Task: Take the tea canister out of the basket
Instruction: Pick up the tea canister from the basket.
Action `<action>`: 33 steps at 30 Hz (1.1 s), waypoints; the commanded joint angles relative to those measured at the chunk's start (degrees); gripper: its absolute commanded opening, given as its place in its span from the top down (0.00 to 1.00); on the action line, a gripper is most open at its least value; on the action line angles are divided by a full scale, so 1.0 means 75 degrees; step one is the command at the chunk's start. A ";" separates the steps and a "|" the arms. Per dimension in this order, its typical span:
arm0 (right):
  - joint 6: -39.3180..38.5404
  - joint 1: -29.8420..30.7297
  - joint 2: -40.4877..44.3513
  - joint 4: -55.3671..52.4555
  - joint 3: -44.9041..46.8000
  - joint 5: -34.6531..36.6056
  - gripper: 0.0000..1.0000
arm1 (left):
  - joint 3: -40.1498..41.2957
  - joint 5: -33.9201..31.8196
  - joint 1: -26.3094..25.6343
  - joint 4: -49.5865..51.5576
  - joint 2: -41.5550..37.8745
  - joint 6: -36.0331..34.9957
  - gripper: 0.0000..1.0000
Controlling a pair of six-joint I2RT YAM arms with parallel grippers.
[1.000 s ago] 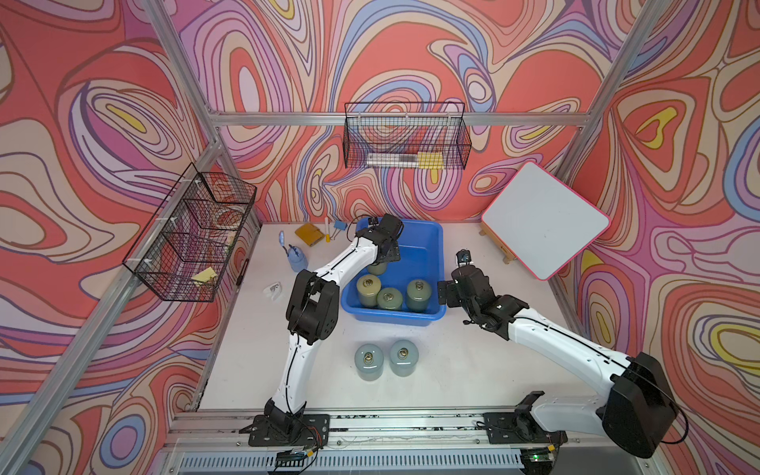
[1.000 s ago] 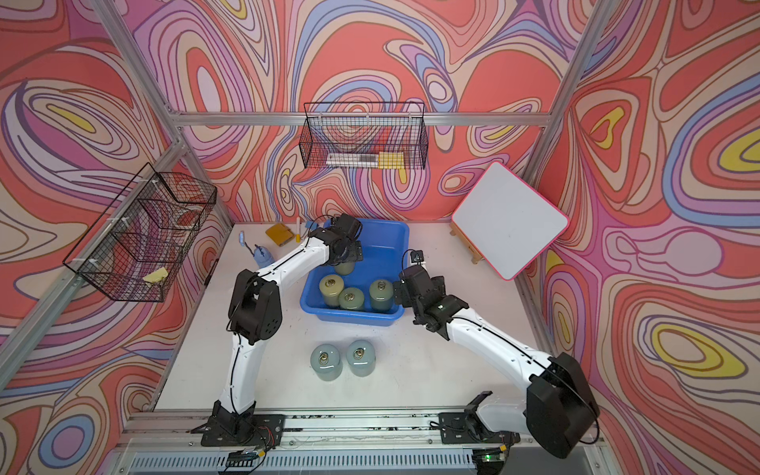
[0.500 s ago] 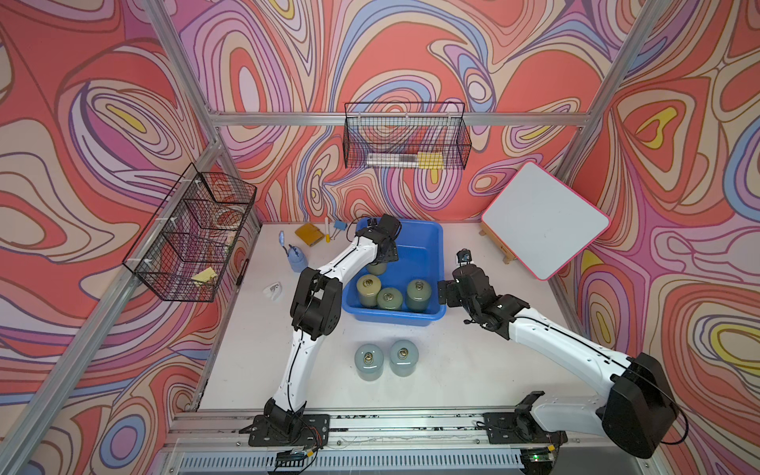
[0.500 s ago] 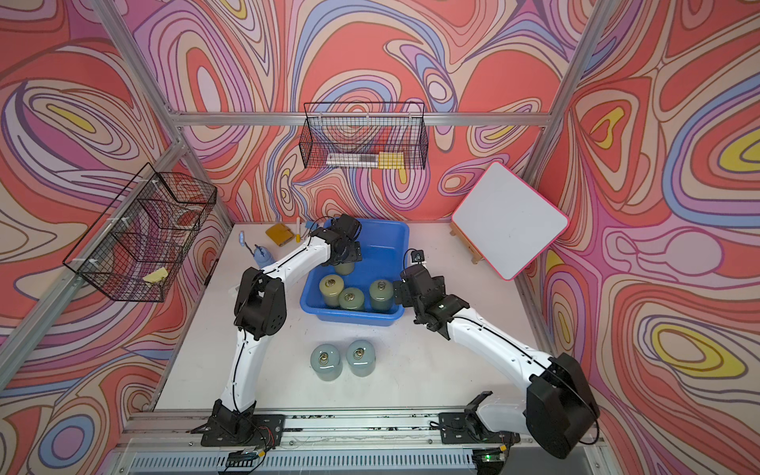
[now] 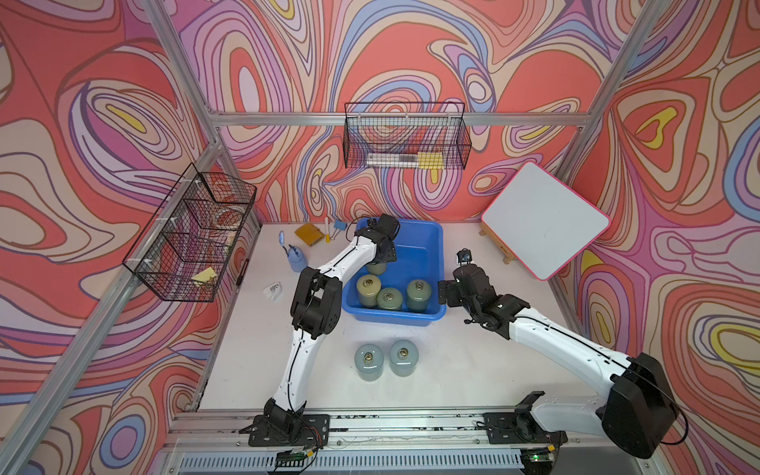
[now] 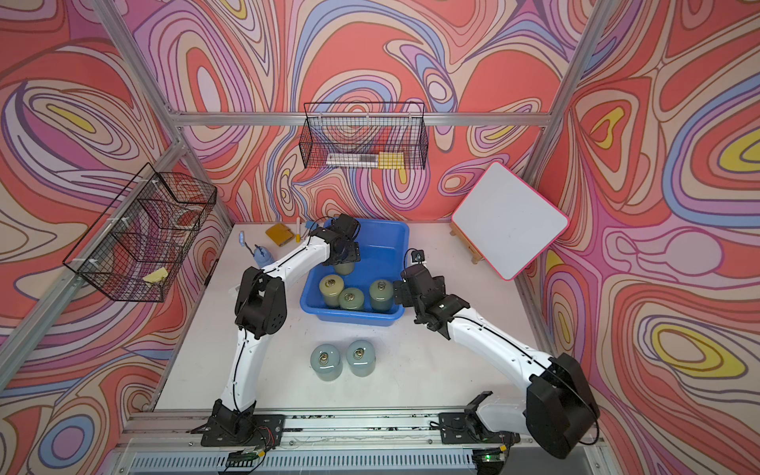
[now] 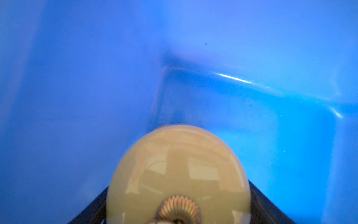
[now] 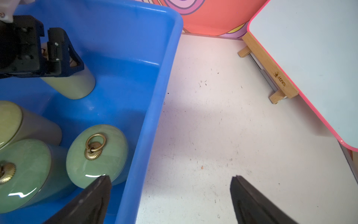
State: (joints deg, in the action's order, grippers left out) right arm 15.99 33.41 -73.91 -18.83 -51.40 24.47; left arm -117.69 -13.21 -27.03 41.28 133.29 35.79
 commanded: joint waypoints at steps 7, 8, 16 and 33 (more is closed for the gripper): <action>0.0071 -0.0063 0.0058 0.0074 0.0092 0.0019 0.02 | -0.0176 0.0413 0.0052 -0.0207 -0.0084 -0.0386 0.67; 0.0071 -0.0071 0.0074 0.0073 0.0097 0.0019 0.02 | -0.0175 0.0424 0.0053 -0.0206 -0.0149 -0.0404 0.67; 0.0063 -0.0095 0.0137 0.0043 0.0096 0.0097 0.02 | -0.0175 0.0454 0.0027 -0.0172 -0.0616 -0.0708 0.77; 0.0118 -0.0212 0.0329 -0.0090 0.0098 0.0287 0.02 | -0.0168 0.0779 -0.0153 0.0126 -0.1602 -0.1397 0.82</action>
State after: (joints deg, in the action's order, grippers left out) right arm 16.16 32.34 -72.75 -18.87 -51.40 25.56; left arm -117.69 -7.49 -27.68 42.57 126.41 27.18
